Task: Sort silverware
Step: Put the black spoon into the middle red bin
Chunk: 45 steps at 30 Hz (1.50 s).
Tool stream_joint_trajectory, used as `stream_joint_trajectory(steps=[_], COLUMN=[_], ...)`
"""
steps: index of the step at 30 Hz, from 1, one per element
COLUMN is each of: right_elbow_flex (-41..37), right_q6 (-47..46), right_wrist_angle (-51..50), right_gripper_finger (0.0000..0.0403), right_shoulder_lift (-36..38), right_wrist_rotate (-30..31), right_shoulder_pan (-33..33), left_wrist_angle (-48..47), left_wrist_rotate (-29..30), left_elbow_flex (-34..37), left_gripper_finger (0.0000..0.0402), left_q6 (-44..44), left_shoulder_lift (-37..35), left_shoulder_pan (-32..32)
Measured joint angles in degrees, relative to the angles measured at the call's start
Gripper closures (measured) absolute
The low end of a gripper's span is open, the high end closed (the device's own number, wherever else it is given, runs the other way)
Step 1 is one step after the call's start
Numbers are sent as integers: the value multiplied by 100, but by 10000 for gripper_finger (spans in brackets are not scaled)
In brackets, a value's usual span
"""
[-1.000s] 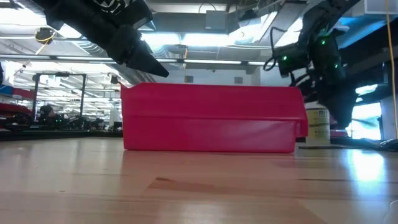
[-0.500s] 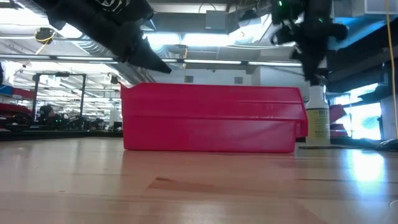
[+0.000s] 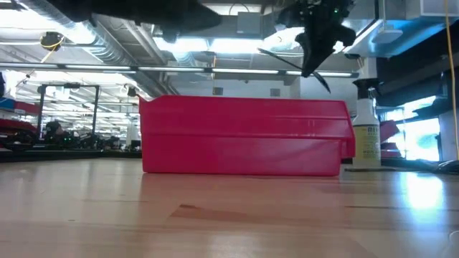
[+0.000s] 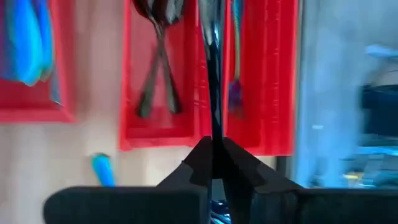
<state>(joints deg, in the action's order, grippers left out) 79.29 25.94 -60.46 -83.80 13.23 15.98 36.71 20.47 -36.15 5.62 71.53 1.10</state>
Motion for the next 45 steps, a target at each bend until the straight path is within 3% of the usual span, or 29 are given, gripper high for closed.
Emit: stream_joint_trajectory(steps=[5,9,14,18,31,45], right_elbow_flex=[2,7,9,11,9,9], right_q6=[110,223,507,629,734,738], right_wrist_angle=[646,1086,1517,1678,2336,2628], right_gripper_finger=[398,398,398,398,398,398], right_shoulder_lift=[-43,-43,-120,-335,-869,-869], right_wrist_rotate=[698,1121,1559,1591,1756,1317], right_shoulder_pan=[-350,-610,-791,-786,-775,-778], left_wrist_angle=[-465,-315,-293,-243,-31,-114], left_wrist_rotate=[-349,-398,-479,-490,-737,-590], left_elbow_flex=[-10,-10,-13,-13,-17,-17], left_gripper_finger=[280,222,175,169,172,172], left_q6=[-782,-1426,-1915,-2494,-2496,-2646], left_shoulder_lift=[4,4,4,4,6,435], left_shoulder_pan=[-408,-605,-727,-786,-791,-876])
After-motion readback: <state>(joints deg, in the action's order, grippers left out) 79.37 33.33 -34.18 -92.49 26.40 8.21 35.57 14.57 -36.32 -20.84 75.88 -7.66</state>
